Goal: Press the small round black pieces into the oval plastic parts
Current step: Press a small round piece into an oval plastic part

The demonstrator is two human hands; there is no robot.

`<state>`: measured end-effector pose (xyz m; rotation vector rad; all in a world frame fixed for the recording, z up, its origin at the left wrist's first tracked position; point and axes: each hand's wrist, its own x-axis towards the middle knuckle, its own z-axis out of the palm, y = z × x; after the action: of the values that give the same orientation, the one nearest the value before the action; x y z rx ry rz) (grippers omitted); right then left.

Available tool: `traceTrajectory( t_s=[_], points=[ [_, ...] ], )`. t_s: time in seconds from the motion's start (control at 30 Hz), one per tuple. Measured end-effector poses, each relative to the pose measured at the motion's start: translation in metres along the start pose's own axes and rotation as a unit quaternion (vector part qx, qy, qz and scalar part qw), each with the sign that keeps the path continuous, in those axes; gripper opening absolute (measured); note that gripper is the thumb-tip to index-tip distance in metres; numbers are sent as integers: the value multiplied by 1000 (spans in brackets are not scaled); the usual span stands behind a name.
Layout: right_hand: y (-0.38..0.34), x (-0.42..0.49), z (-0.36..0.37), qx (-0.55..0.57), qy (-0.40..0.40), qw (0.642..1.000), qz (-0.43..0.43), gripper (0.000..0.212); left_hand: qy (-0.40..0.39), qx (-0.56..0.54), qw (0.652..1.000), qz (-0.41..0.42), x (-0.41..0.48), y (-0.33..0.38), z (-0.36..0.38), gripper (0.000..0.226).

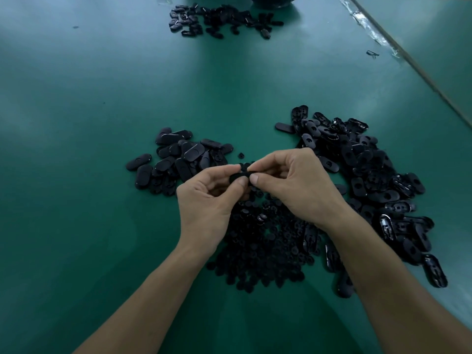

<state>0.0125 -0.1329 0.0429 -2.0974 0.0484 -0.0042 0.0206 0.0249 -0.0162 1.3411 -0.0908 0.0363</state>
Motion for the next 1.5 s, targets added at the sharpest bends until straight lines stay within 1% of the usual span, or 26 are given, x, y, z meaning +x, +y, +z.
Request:
traceTrajectory(
  t_s=[0.2, 0.3, 0.4, 0.47, 0.53, 0.6, 0.67, 0.8, 0.9, 0.97, 1.03, 1.1, 1.17, 1.23, 1.3, 1.37, 1.5],
  points=[
    [1, -1, 0, 2, -11, 1000, 0, 10, 2, 6, 1000, -1, -1, -1, -1, 21],
    [2, 3, -2, -28, -6, 1000, 0, 12, 9, 0, 1000, 9, 0, -1, -1, 24],
    [9, 9, -8, -144, 48, 988, 10, 25, 48, -29, 998, 1, 3, -2, 0, 24],
    [18, 9, -15, -245, 76, 966, 41, 34, 71, -64, 995, -15, 6, -1, 0, 24],
    [26, 7, -21, -324, 81, 938, 89, 39, 94, -85, 992, -28, 8, 0, 0, 29],
    [31, 4, -25, -363, 78, 920, 122, 39, 120, -97, 987, -42, 9, 1, 1, 41],
    [34, 1, -24, -368, 83, 918, 124, 37, 141, -91, 984, -55, 10, 1, 1, 55],
    [36, 0, -22, -352, 110, 924, 98, 31, 151, -55, 985, -59, 11, 0, -2, 72],
    [34, 0, -22, -336, 158, 926, 70, 29, 138, -38, 989, -43, 10, 0, -1, 80],
    [32, 0, -22, -305, 191, 932, 54, 28, 117, -20, 993, -15, 9, -1, -2, 77],
    [29, 0, -20, -238, 193, 950, 53, 25, 89, 5, 996, 9, 9, -2, -3, 63],
    [24, 0, -17, -134, 163, 976, 53, 22, 62, 20, 998, 16, 7, -3, -3, 44],
    [18, -1, -13, -15, 101, 994, 49, 21, 38, 30, 999, 22, 4, -3, -3, 30],
    [11, -3, -6, 89, 40, 995, 29, 25, 13, 28, 999, 27, 1, -1, -2, 26],
    [5, -4, 0, 158, 3, 987, 5, 28, -8, 26, 999, 30, 0, 1, -1, 24],
    [2, -5, 5, 175, -10, 985, -11, 29, -19, 34, 999, 34, 0, 3, 0, 17],
    [2, -6, 7, 129, 0, 991, -36, 29, -12, 46, 998, 35, 0, 3, 0, 11]
  ],
)
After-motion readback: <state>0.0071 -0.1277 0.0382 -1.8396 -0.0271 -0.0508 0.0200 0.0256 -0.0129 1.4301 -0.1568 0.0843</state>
